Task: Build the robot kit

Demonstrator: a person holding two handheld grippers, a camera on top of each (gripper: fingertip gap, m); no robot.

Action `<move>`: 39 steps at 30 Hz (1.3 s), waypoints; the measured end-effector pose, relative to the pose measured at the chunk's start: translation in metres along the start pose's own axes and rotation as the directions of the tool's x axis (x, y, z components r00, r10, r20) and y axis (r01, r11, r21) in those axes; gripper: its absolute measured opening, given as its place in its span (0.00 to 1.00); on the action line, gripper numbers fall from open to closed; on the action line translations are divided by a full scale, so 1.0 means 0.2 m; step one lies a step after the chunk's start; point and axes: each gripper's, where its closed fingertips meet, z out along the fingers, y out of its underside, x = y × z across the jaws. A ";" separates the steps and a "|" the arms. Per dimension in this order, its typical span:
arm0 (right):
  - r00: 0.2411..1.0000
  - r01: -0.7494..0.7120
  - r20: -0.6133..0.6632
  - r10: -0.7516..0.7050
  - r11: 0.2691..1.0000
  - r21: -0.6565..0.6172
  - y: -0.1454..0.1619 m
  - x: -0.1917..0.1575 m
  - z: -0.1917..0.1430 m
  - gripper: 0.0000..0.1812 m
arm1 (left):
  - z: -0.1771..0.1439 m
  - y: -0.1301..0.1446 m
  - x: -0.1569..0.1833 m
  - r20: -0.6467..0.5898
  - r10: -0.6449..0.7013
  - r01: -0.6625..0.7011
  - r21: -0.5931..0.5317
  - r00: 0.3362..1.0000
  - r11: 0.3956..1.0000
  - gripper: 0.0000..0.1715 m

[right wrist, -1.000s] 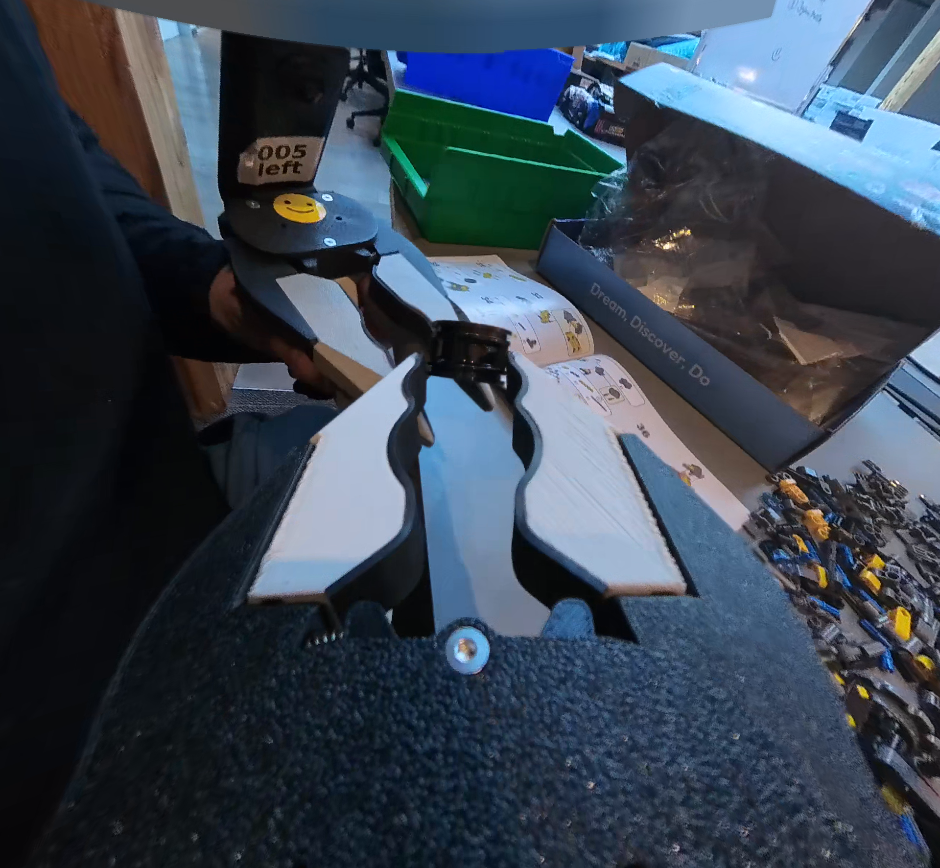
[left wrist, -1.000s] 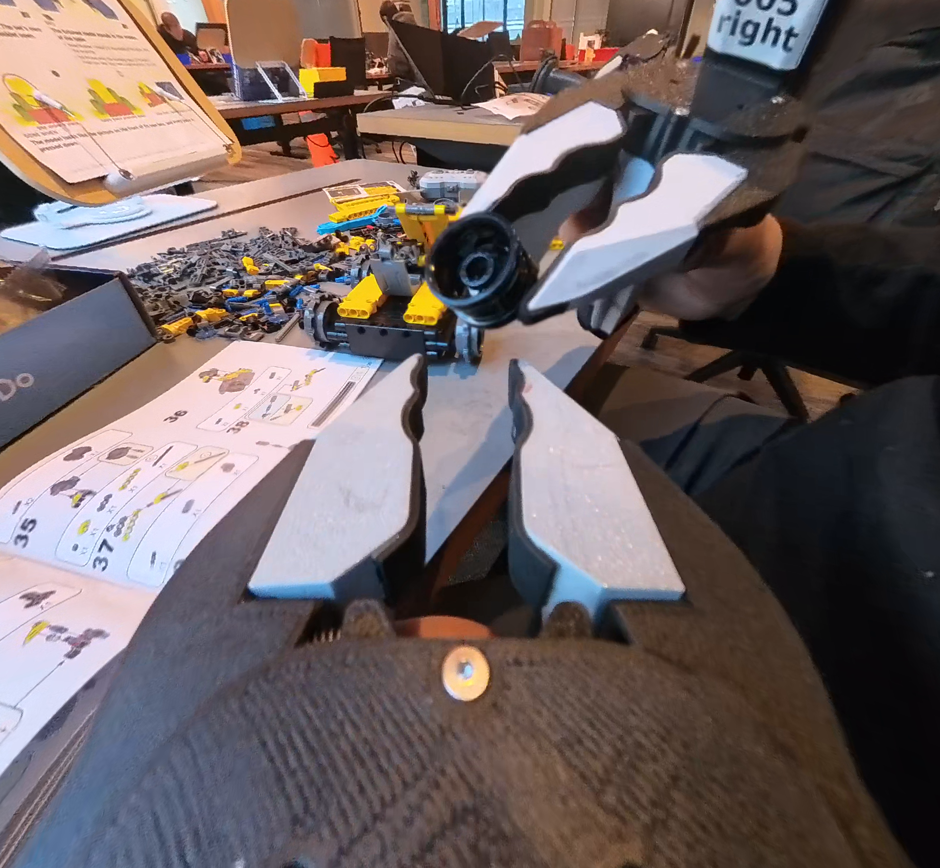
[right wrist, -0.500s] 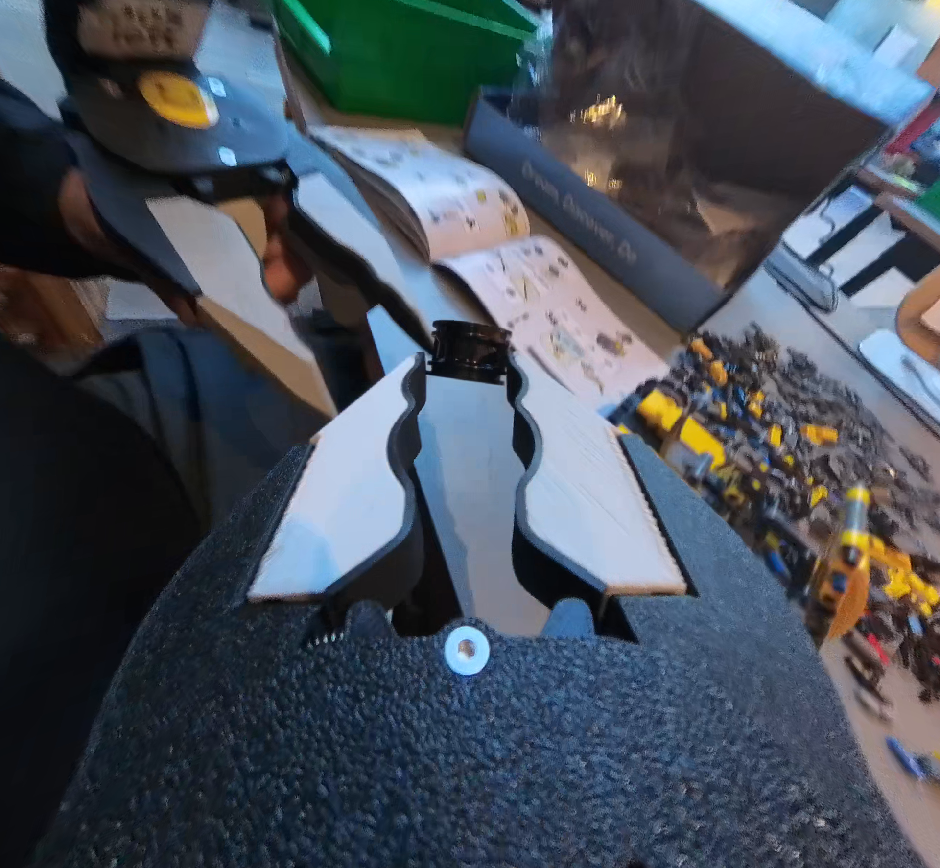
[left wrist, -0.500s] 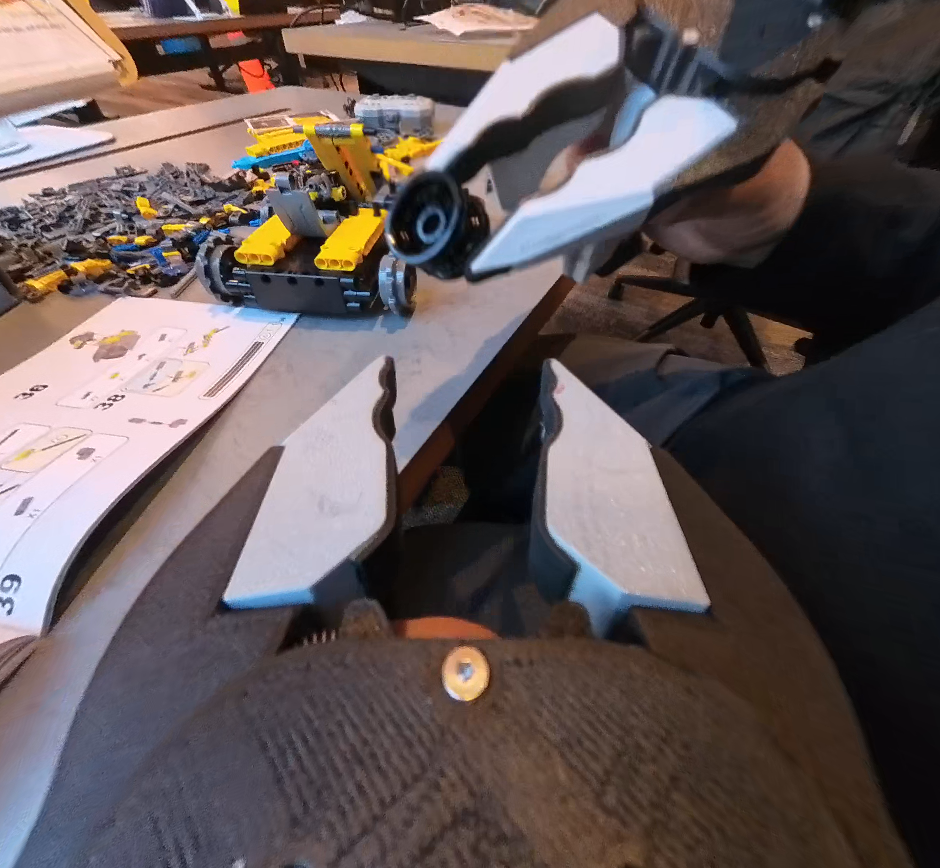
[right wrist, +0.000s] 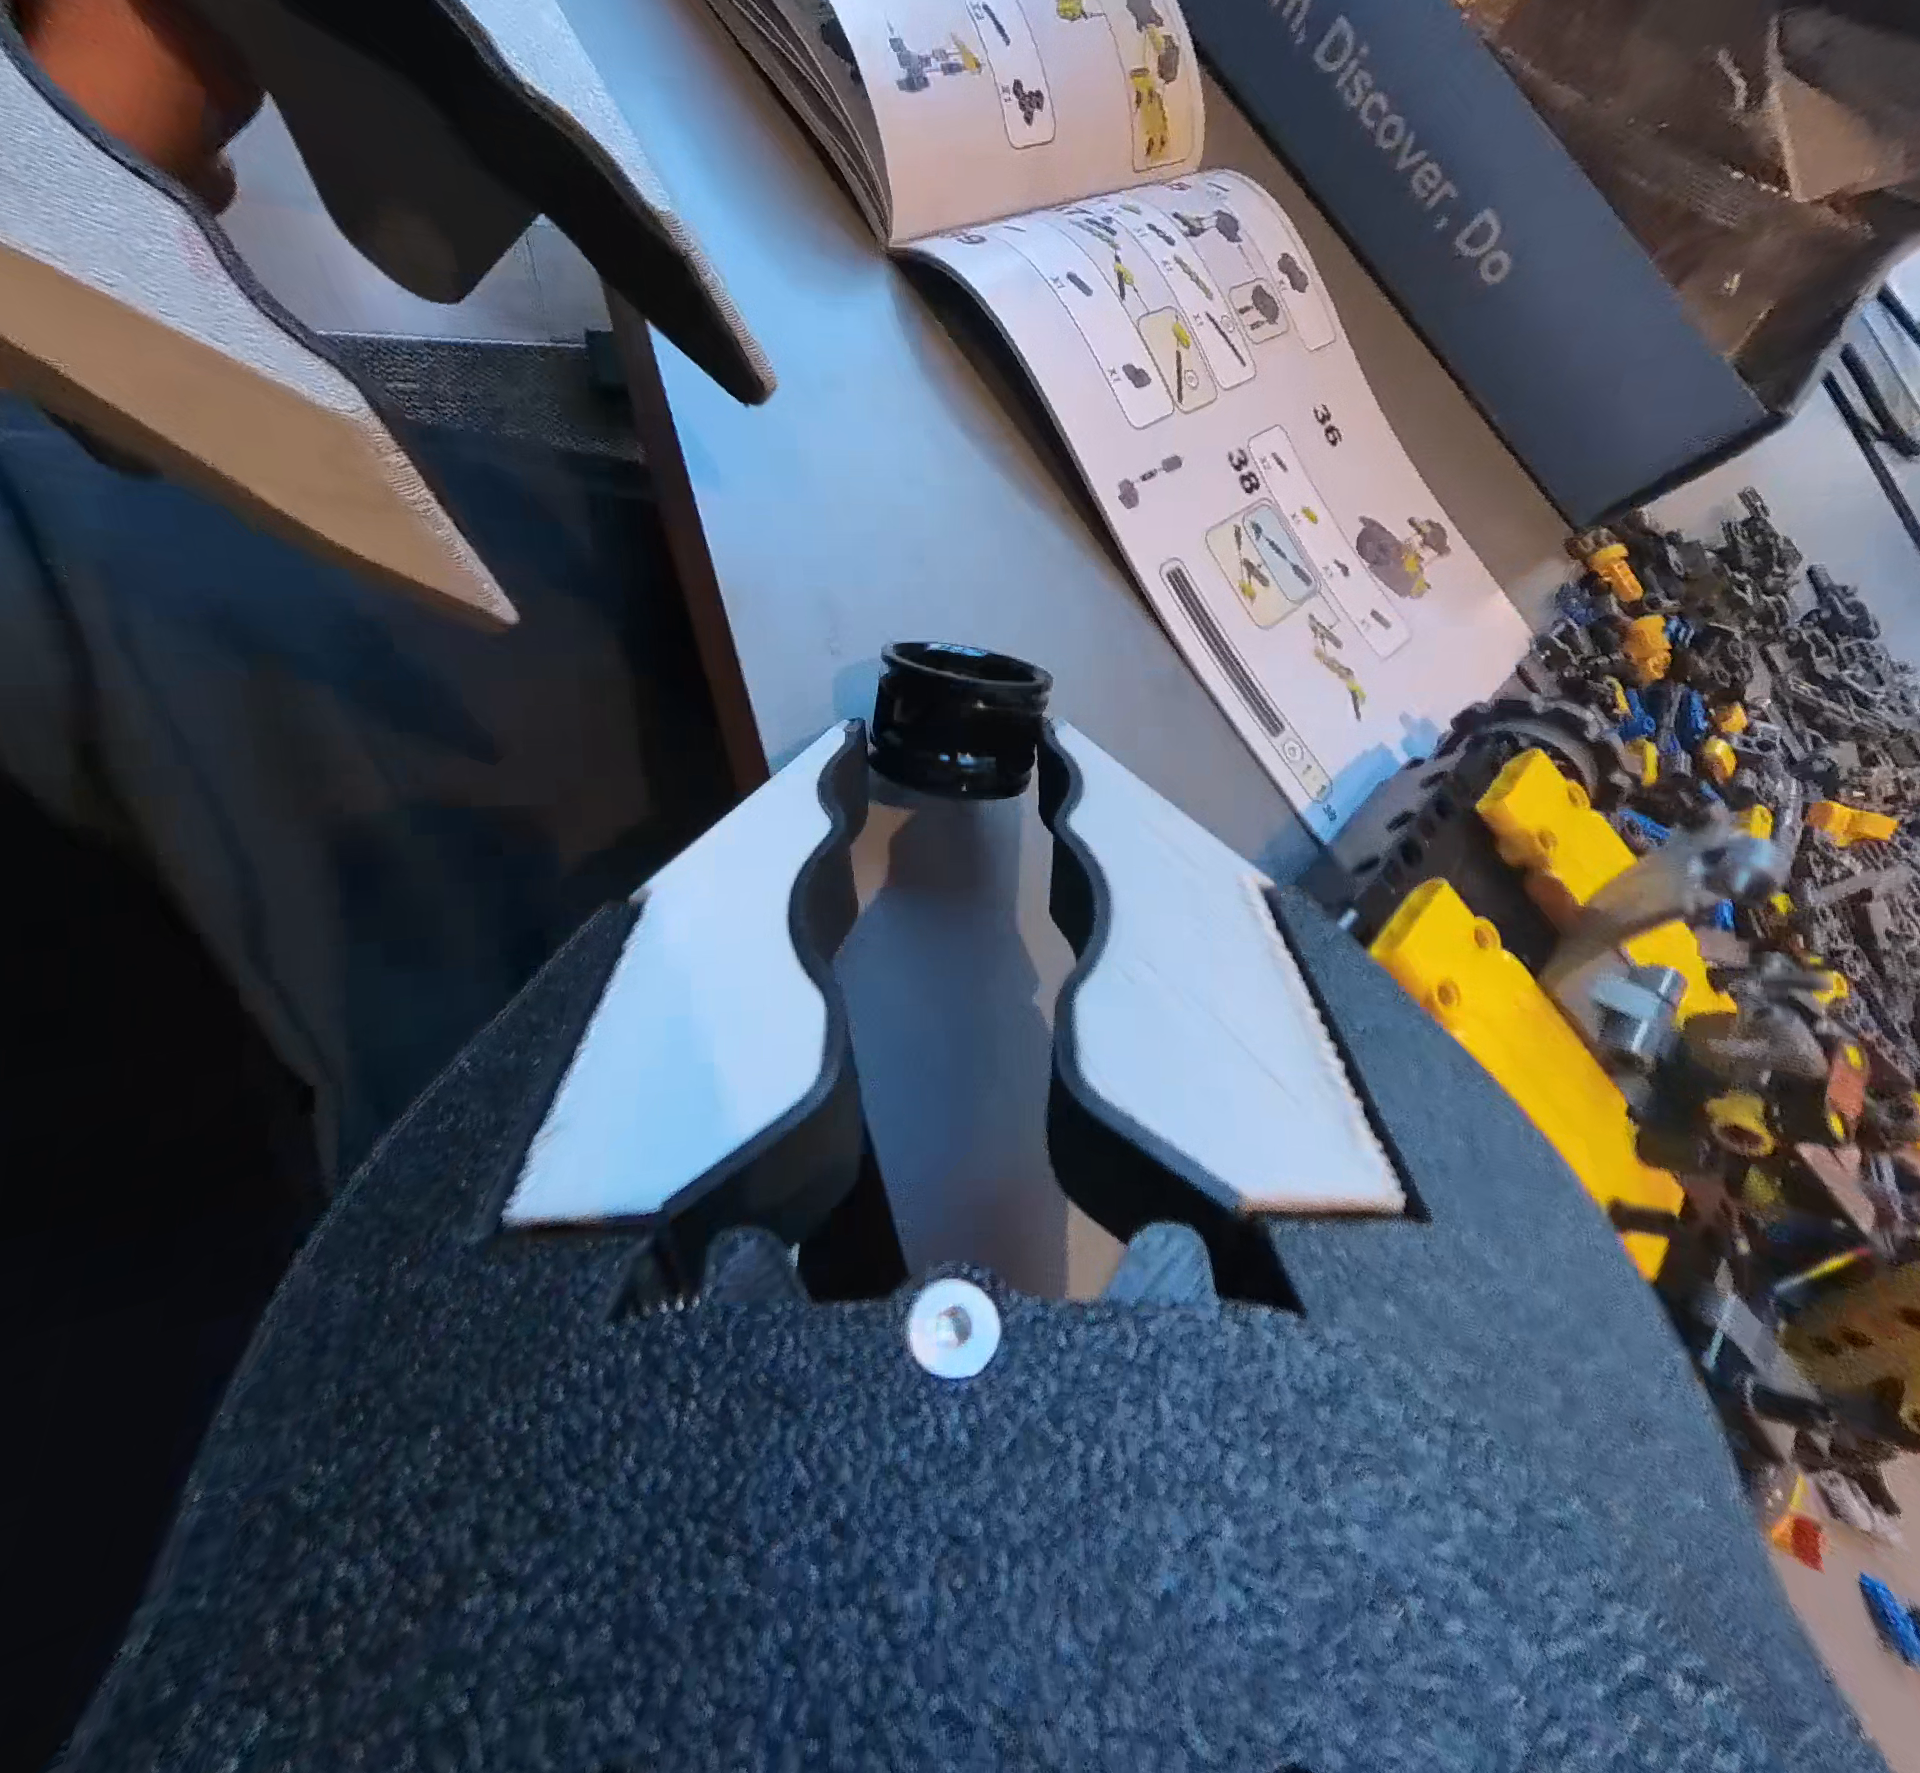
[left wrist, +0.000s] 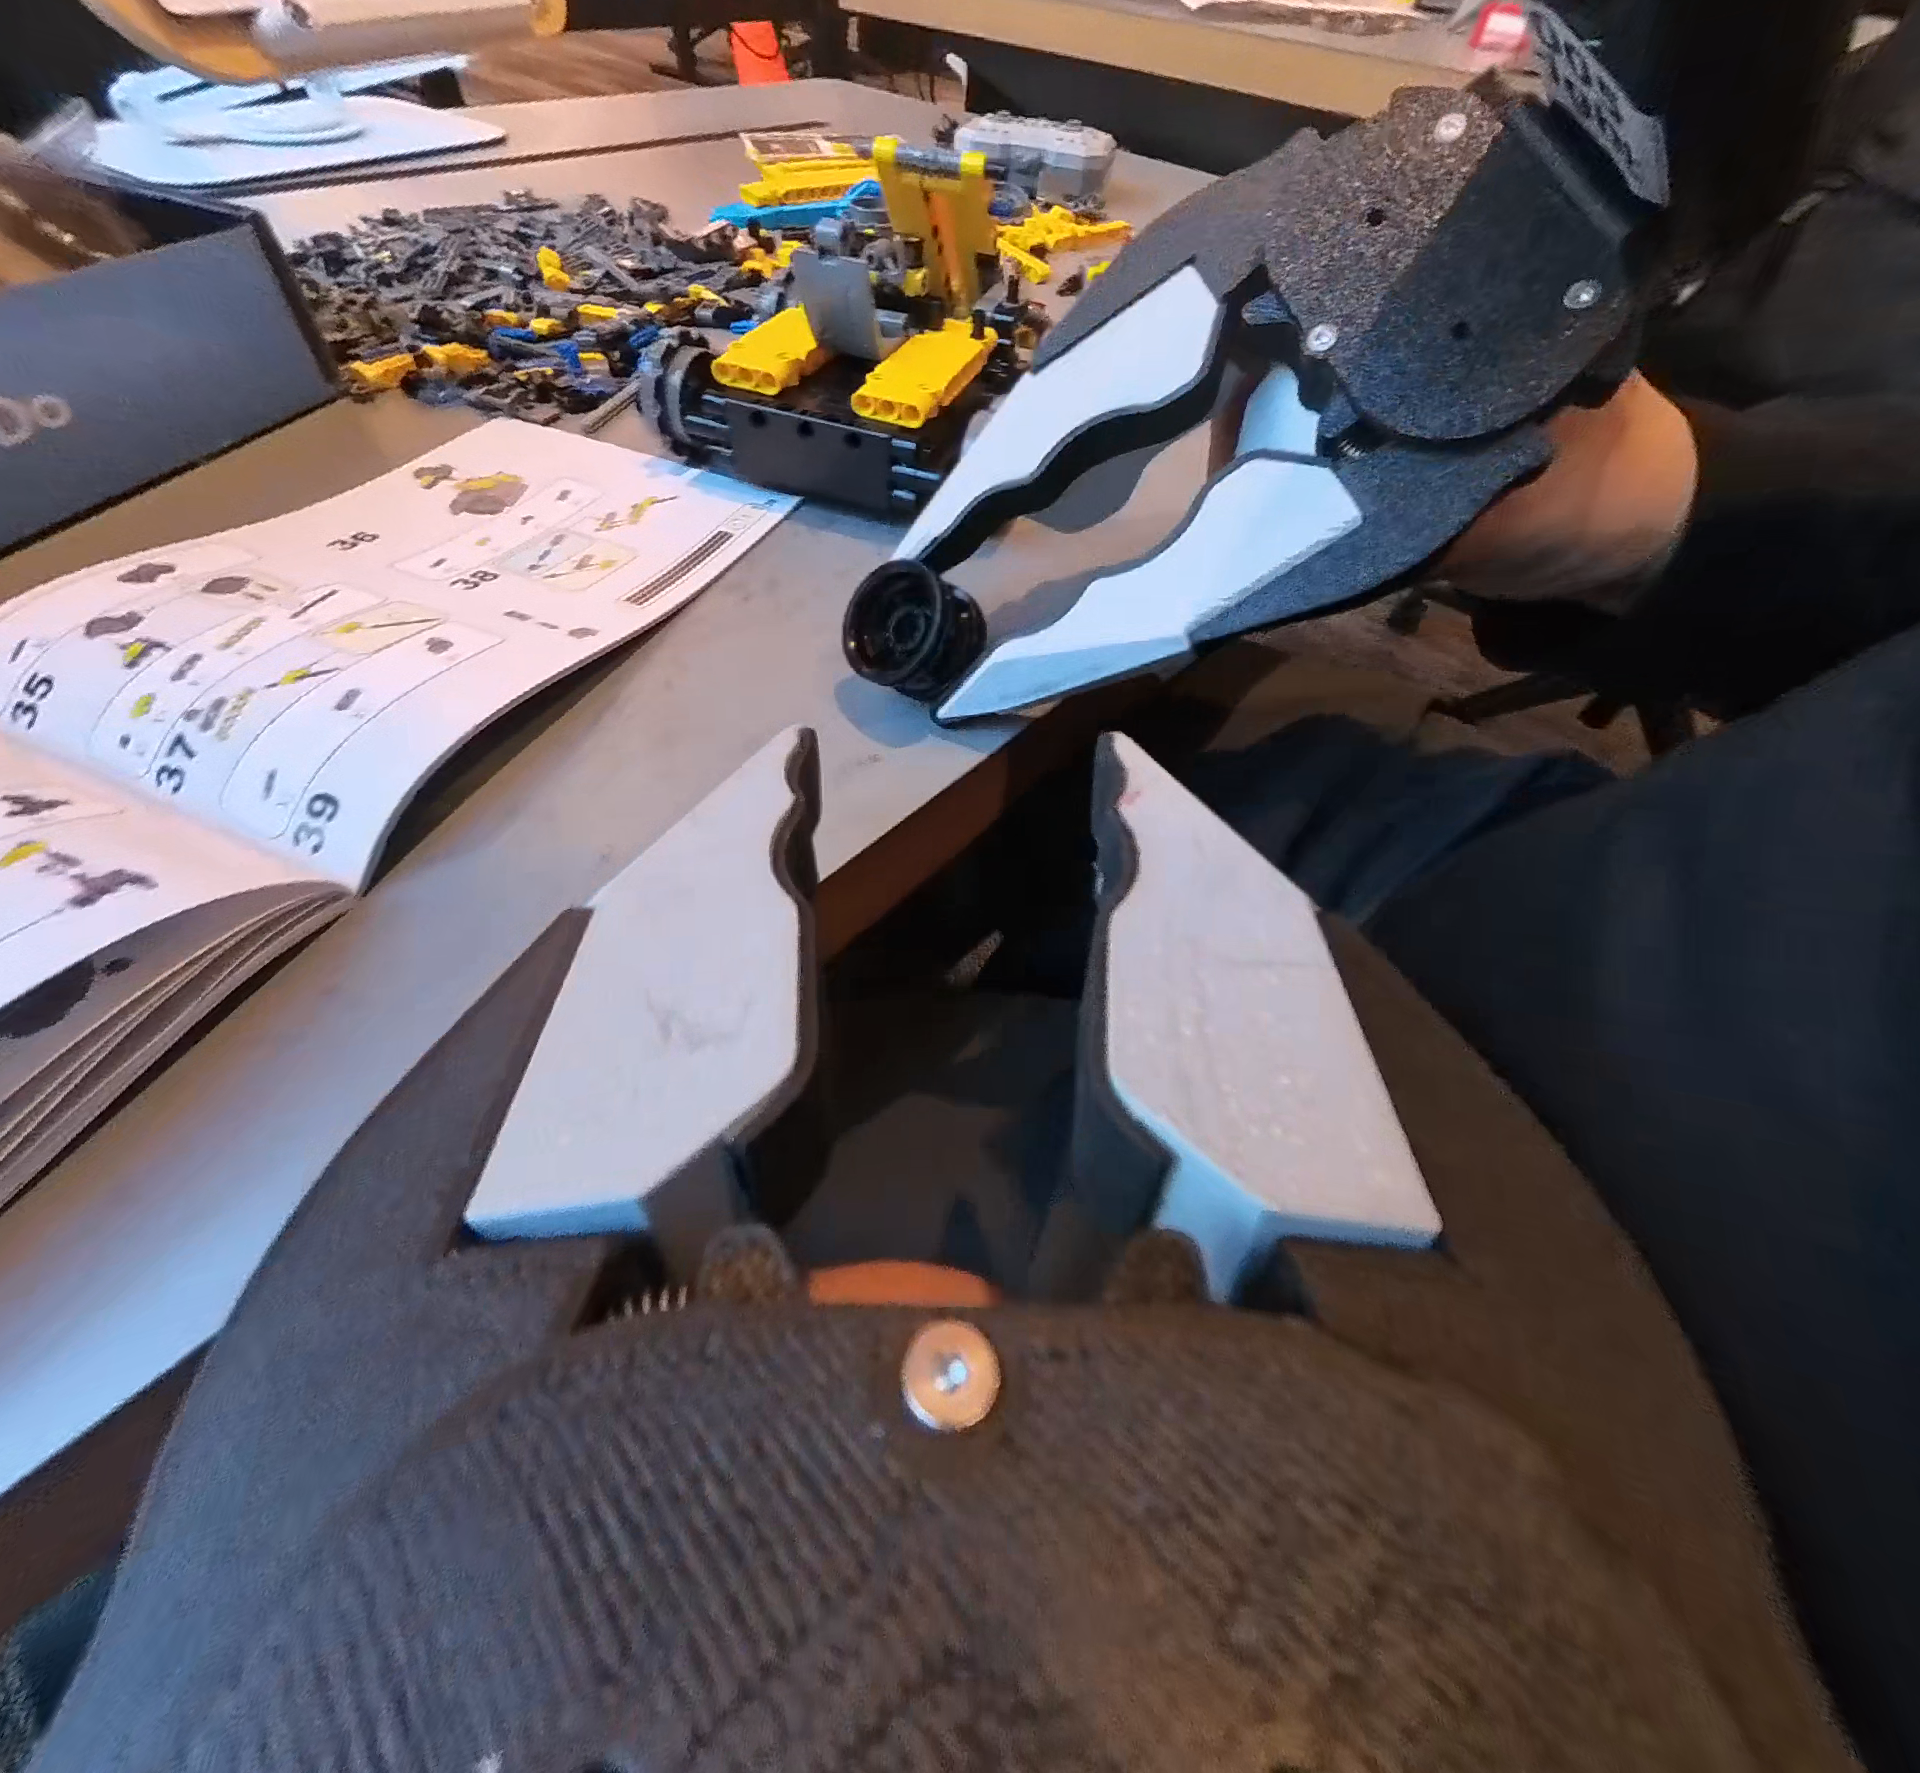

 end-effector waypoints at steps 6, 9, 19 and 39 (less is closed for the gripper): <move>0.989 -0.133 0.051 0.136 0.990 -0.054 0.00 -0.01 0.03 0.18 | -0.06 -0.02 -0.06 0.000 -0.096 0.095 0.023 0.995 0.995 0.29; 0.960 -0.261 0.087 0.265 0.963 -0.061 0.01 -0.02 0.03 0.17 | -0.09 -0.06 -0.13 -0.016 -0.179 0.180 0.073 0.984 0.981 0.28; 0.904 -0.393 0.142 0.403 0.915 -0.096 0.00 -0.03 0.06 0.30 | -0.13 -0.06 -0.23 -0.109 -0.378 0.391 0.143 0.919 0.909 0.26; 0.926 -0.375 0.000 0.377 0.921 0.105 -0.02 0.02 -0.03 0.21 | -0.11 0.09 -0.02 -0.079 -0.026 0.026 0.004 0.997 1.000 0.24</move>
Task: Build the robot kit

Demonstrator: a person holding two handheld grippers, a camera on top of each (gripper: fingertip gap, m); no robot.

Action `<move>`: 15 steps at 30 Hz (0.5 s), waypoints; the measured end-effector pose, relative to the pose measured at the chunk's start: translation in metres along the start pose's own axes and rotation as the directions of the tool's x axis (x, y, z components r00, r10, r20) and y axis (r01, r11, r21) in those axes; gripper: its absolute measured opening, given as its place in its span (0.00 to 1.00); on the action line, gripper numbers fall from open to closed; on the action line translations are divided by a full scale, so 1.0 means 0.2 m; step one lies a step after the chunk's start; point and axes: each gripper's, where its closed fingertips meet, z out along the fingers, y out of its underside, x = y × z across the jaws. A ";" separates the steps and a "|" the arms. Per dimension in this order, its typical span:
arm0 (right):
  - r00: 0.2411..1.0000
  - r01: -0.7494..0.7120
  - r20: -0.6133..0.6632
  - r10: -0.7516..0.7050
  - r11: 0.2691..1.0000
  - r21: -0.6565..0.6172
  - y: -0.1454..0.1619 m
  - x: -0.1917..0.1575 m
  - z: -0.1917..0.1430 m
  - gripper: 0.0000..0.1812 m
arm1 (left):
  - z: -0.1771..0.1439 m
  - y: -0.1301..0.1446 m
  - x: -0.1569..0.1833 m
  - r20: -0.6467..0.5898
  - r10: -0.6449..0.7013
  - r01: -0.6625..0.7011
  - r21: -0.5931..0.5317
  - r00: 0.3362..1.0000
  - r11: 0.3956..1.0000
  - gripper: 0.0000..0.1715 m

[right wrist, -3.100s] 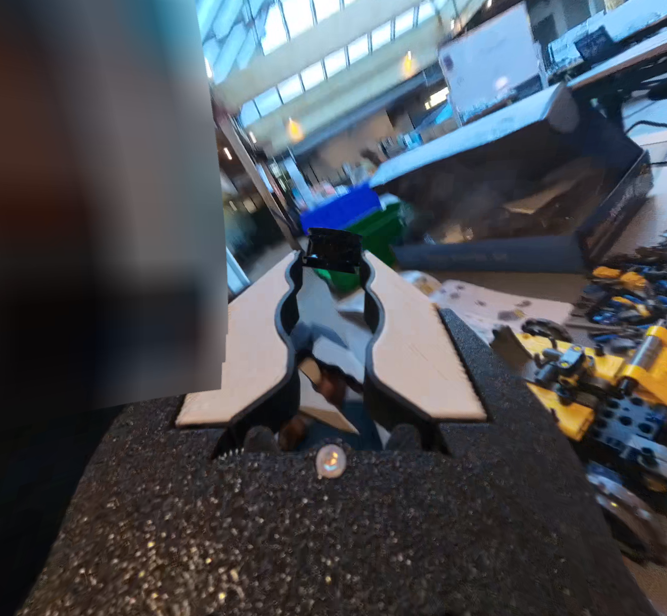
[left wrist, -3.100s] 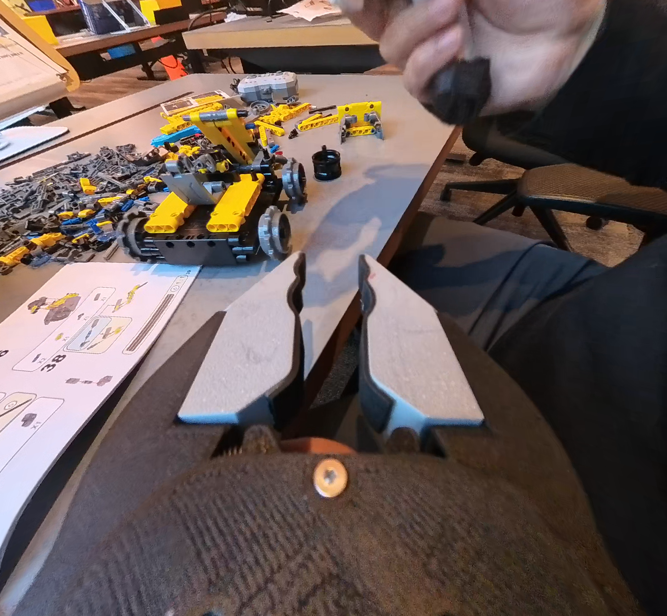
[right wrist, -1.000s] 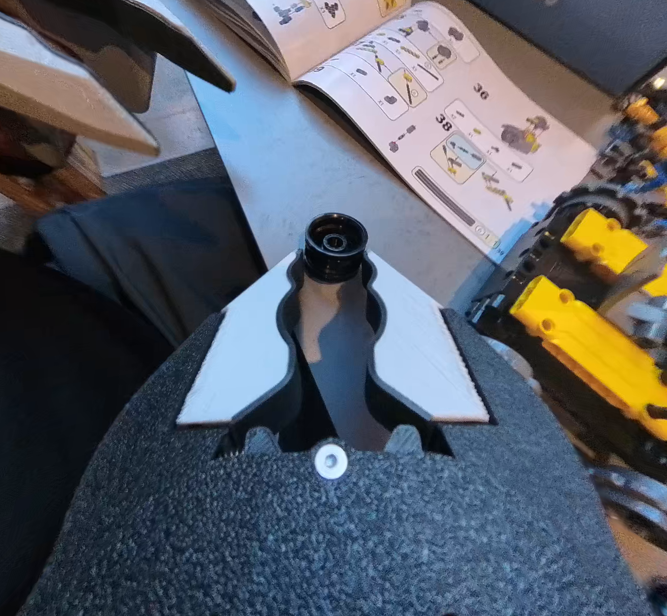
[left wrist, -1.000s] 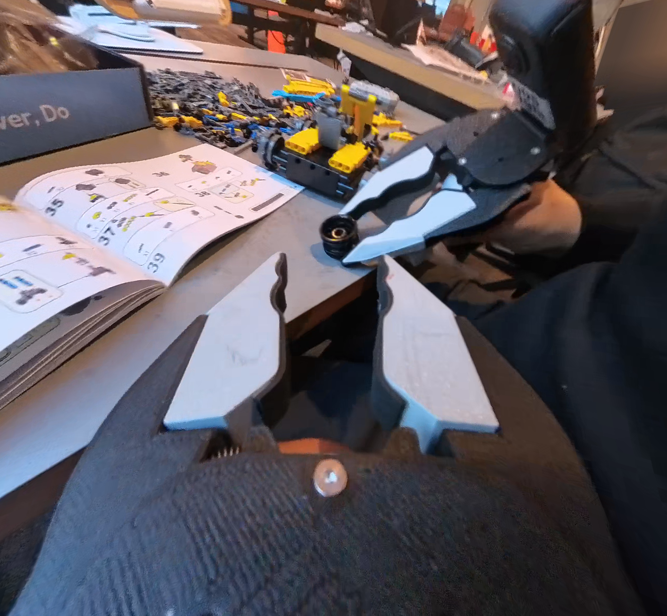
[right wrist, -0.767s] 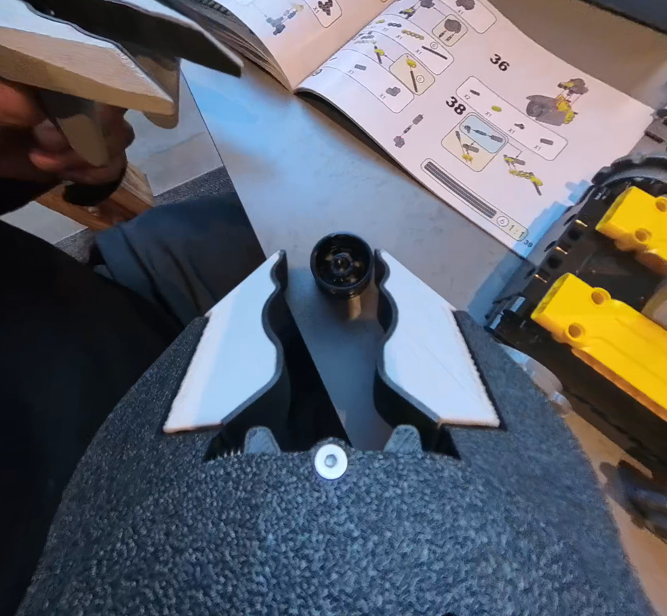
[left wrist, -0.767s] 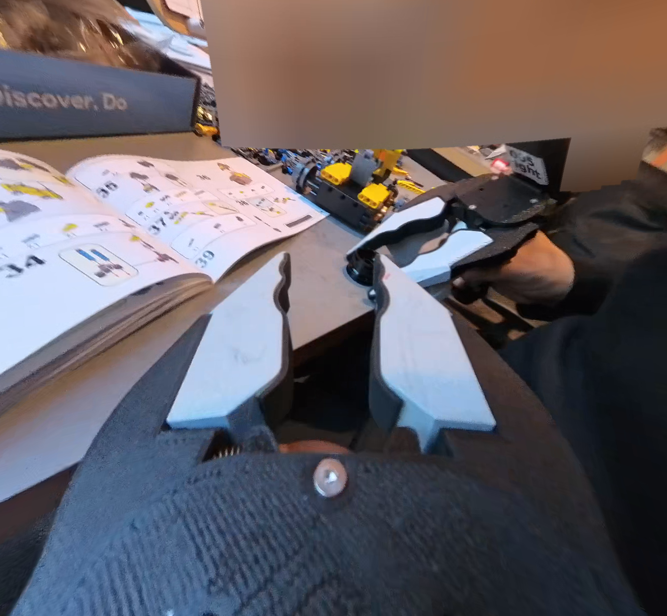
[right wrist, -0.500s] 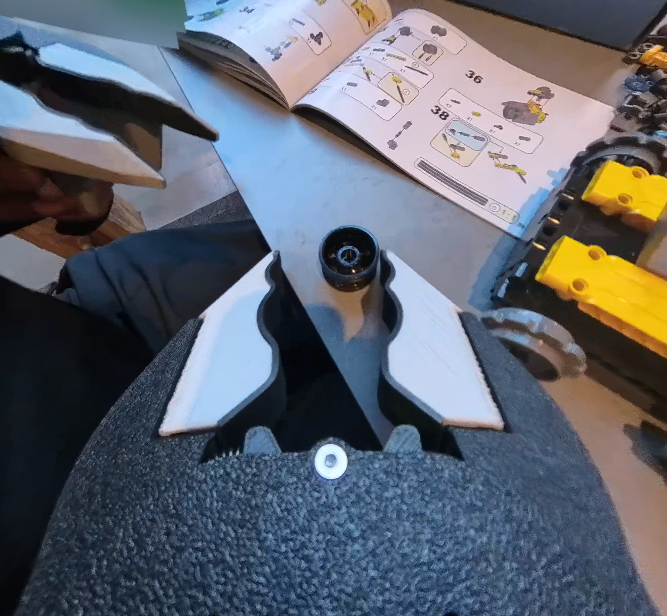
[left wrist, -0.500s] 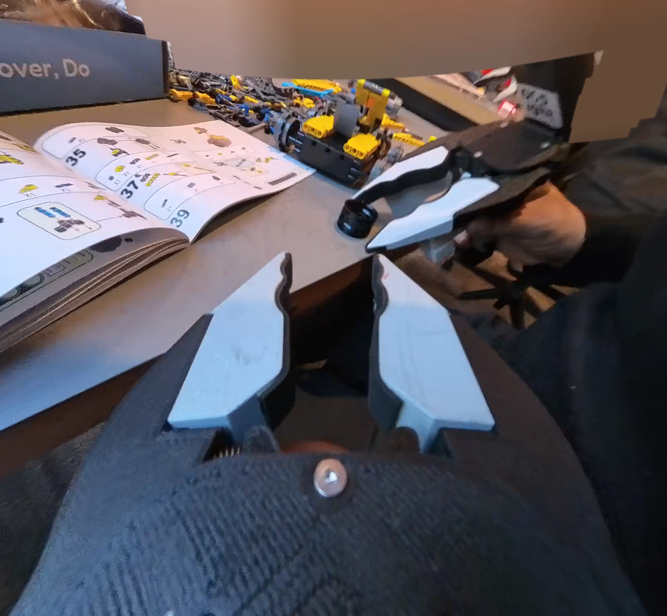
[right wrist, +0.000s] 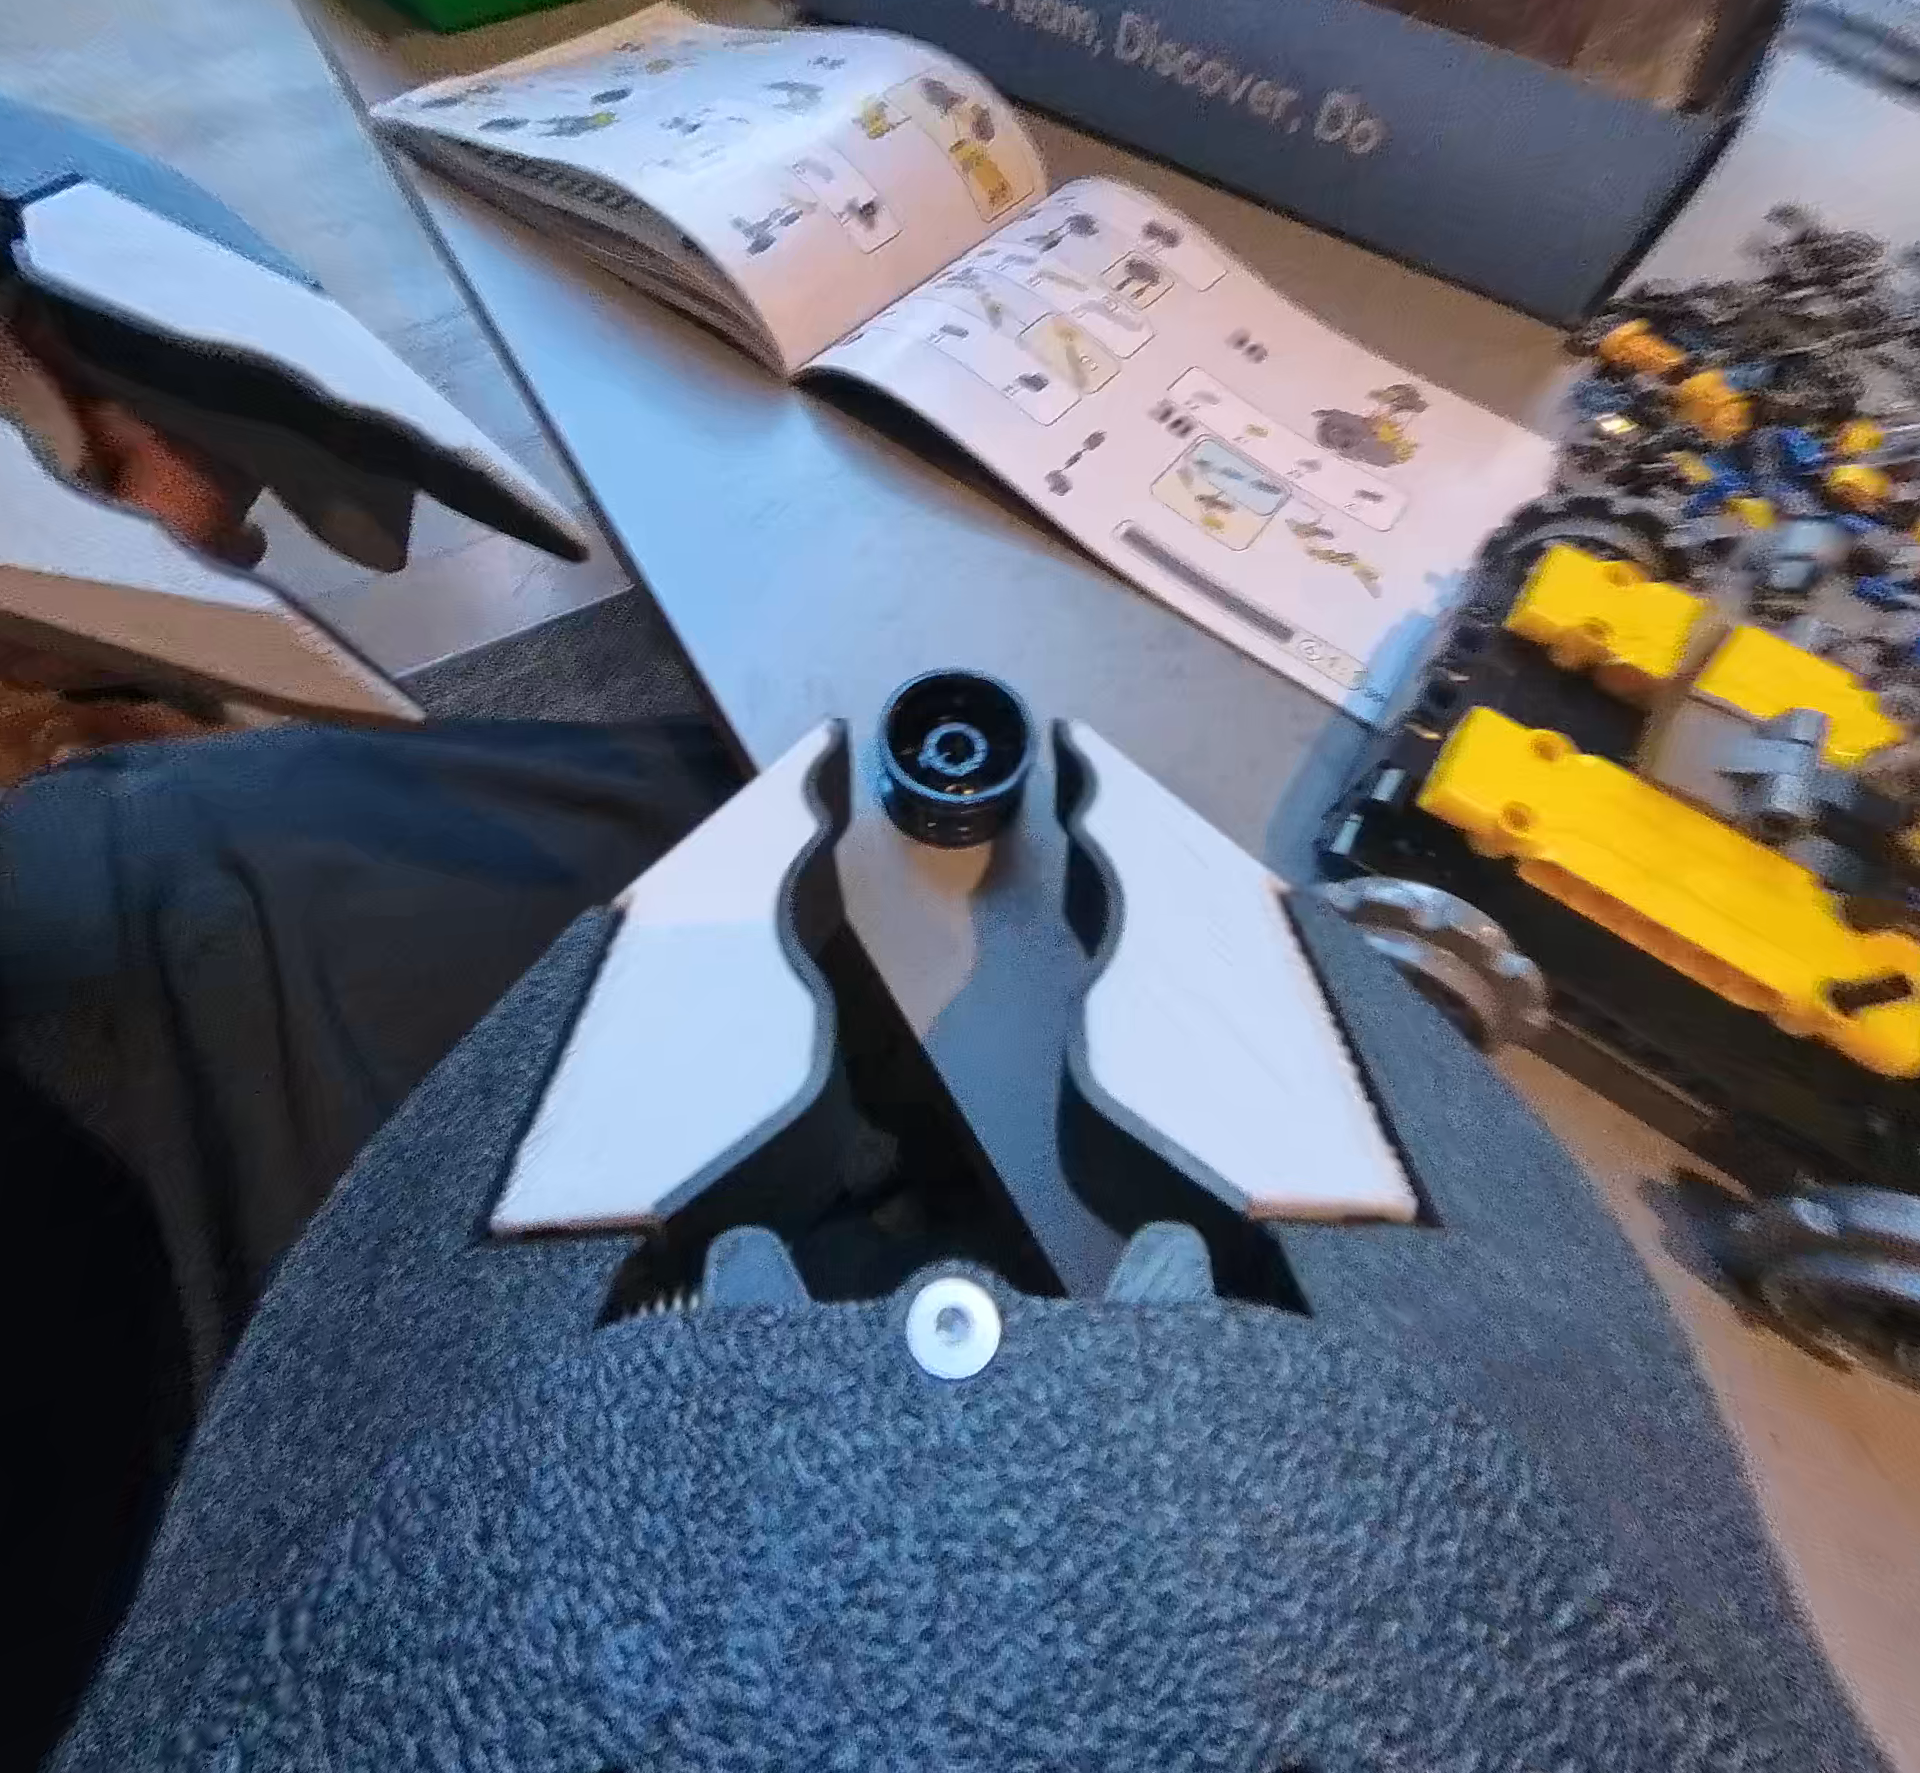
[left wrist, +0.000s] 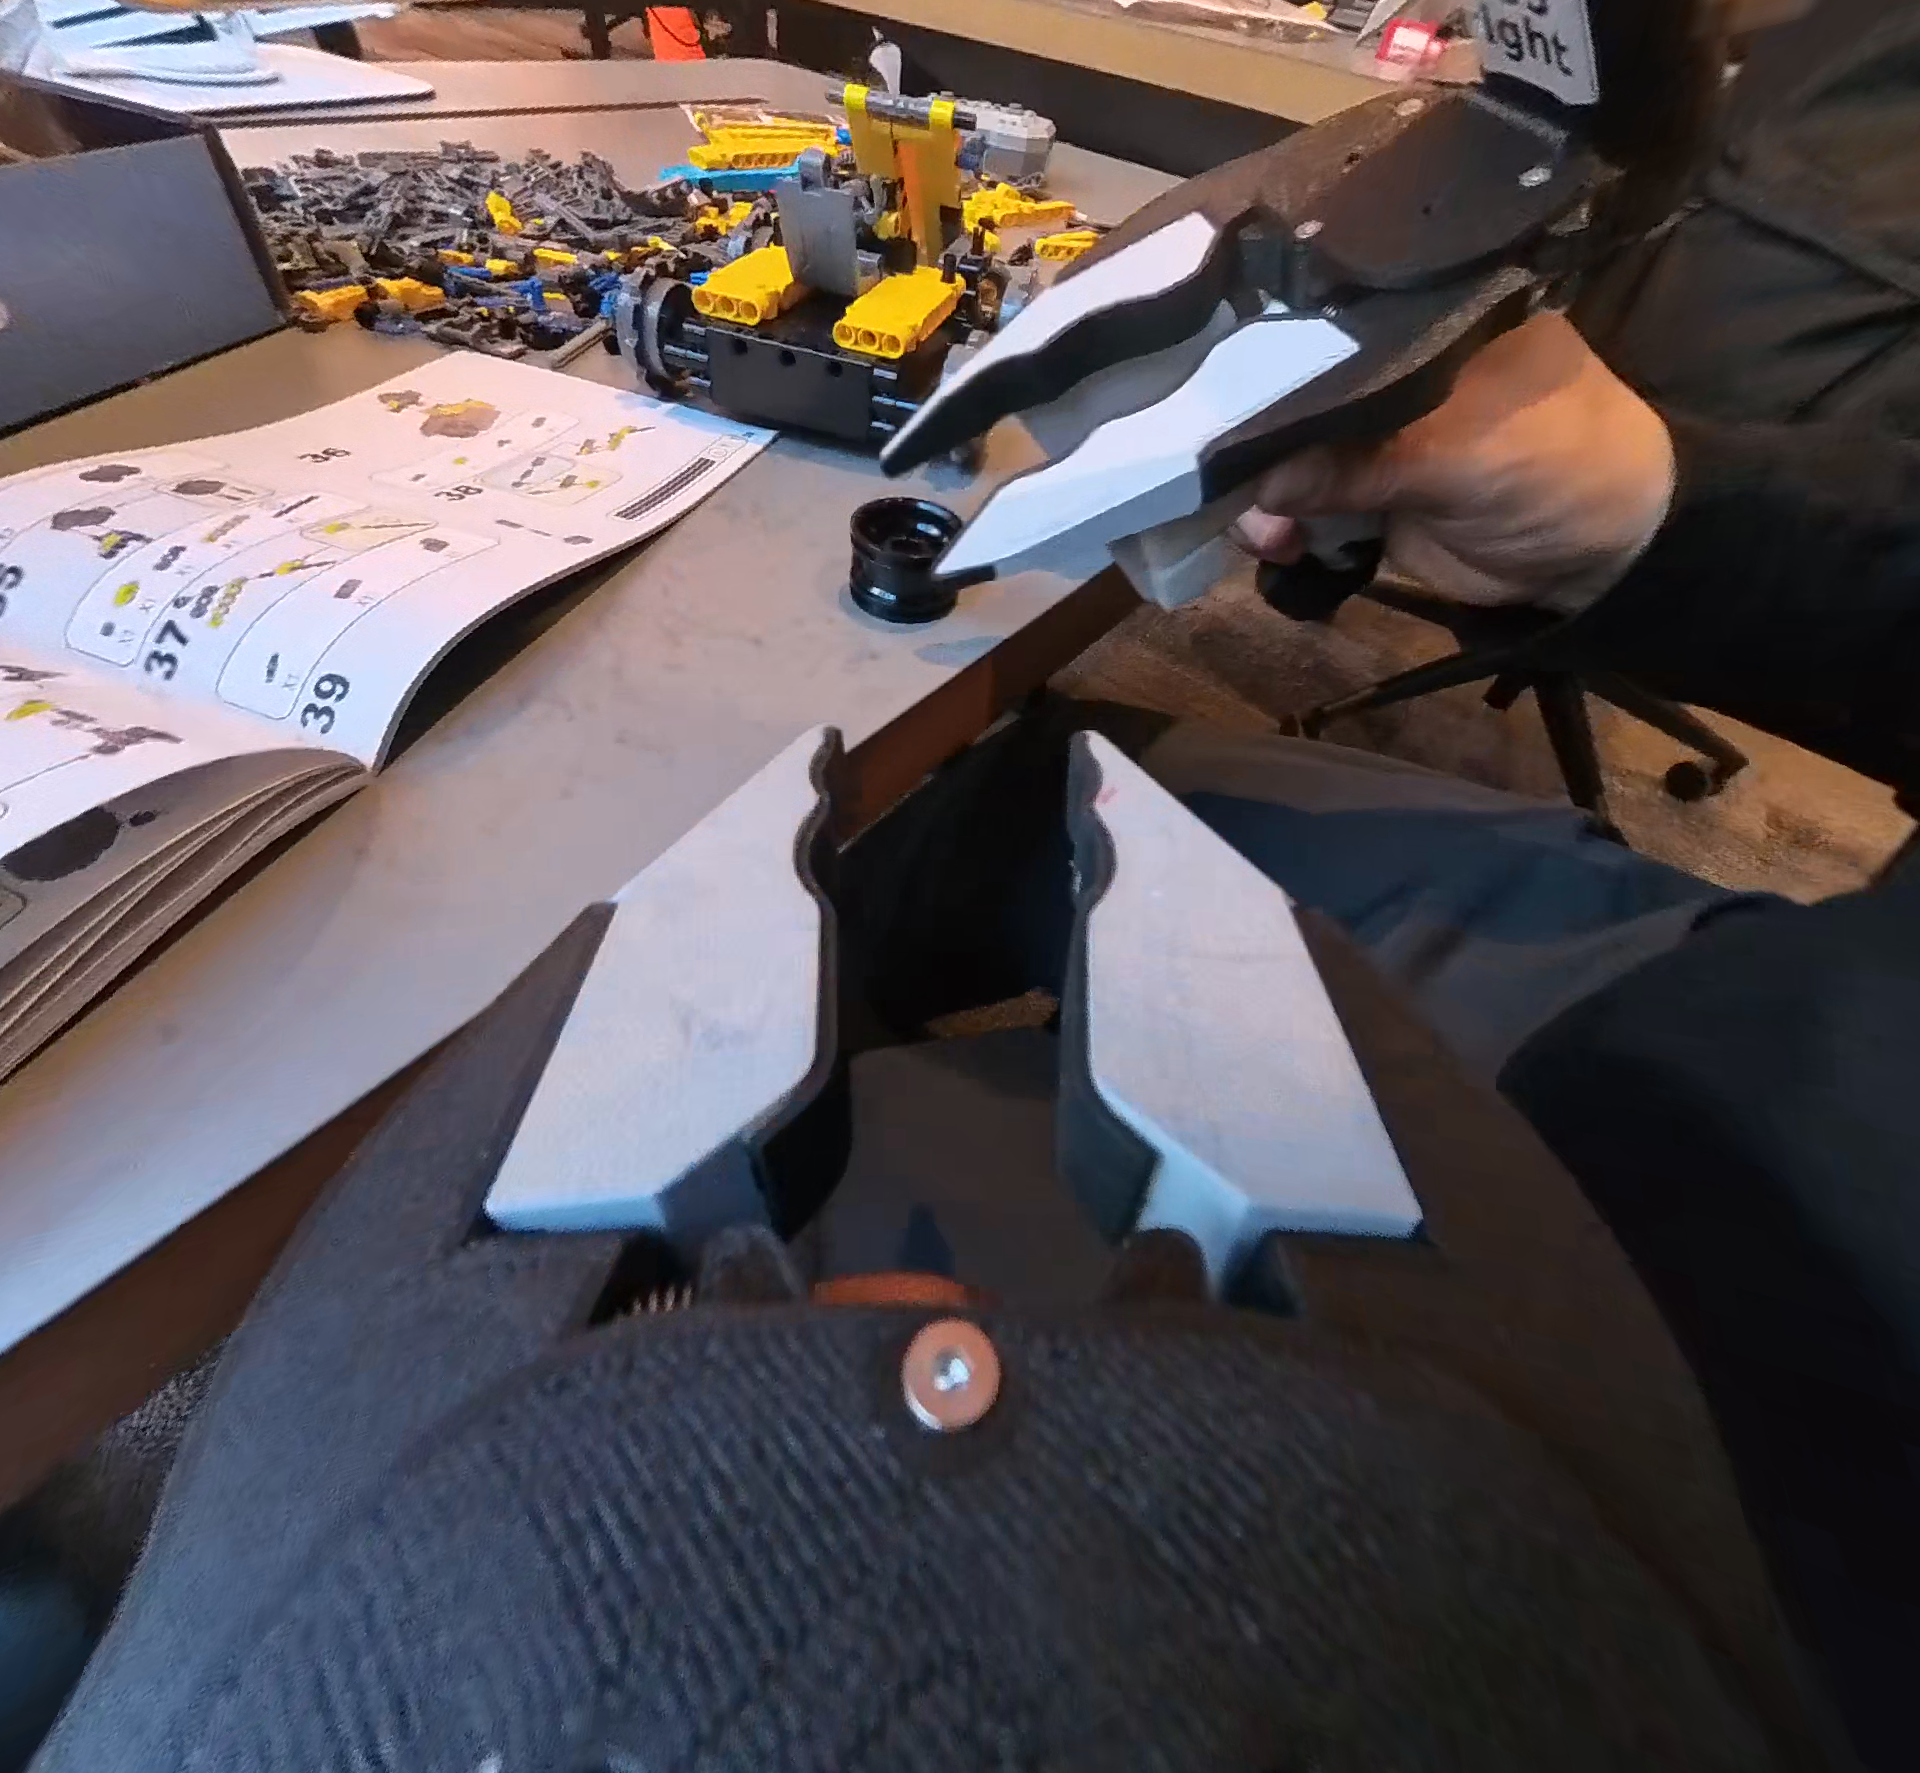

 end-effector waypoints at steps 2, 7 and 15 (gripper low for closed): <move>0.999 -0.006 0.047 0.009 0.998 -0.055 0.04 -0.04 0.03 0.17 | 0.01 0.00 0.00 0.011 0.013 -0.013 -0.008 1.000 1.000 0.24; 0.998 0.054 0.030 -0.053 0.998 -0.037 -0.04 -0.09 0.06 0.17 | -0.01 -0.05 -0.02 0.022 -0.026 0.025 0.020 0.999 0.999 0.23; 0.970 0.242 0.009 -0.244 0.964 0.113 -0.34 -0.20 0.20 0.17 | -0.16 -0.13 -0.18 0.048 -0.142 0.135 0.124 0.989 0.983 0.23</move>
